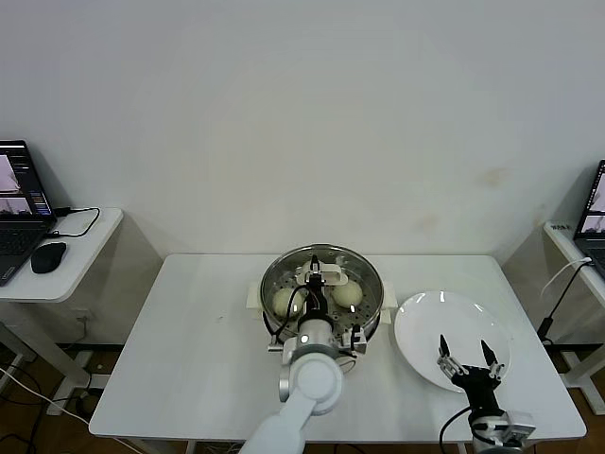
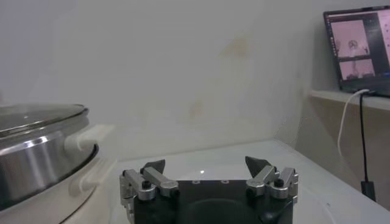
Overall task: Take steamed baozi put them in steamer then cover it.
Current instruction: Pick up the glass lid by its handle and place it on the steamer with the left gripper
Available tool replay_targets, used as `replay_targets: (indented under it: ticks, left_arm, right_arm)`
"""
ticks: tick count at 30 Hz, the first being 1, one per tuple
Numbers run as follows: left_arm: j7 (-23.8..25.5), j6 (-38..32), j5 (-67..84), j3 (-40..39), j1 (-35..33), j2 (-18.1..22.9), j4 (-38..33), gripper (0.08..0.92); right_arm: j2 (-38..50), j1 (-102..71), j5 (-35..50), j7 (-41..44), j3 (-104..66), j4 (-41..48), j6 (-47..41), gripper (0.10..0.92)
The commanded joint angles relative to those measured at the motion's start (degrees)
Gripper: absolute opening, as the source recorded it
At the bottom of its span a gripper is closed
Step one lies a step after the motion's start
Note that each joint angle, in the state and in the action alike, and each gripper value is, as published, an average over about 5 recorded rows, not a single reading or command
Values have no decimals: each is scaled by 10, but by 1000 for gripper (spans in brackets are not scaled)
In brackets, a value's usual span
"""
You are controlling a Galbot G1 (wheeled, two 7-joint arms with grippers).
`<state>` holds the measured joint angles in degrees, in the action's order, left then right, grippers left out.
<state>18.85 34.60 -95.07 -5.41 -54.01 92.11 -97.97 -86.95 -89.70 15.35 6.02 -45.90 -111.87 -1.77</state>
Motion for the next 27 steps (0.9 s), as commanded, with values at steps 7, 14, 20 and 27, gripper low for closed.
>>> replay_targets:
  ticks: [7,14,20,27]
  left_arm:
    - [-6,0,4,1,2,0,11,138]
    - [-6,-1,5,-1,1,0,12,138]
    - [-10,-1,6,0,1,0,17,138]
    - [-13,-2,5,0,-1,-1,18,138]
  right_arm:
    - [0,1,-1,1,-1,2,1,823]
    - [0,1,-1,1,-1,3,2,823]
    - [0,2,-1,1,-1,4,2,823]
    - [-1,2,-2,1,-1,4,3,823]
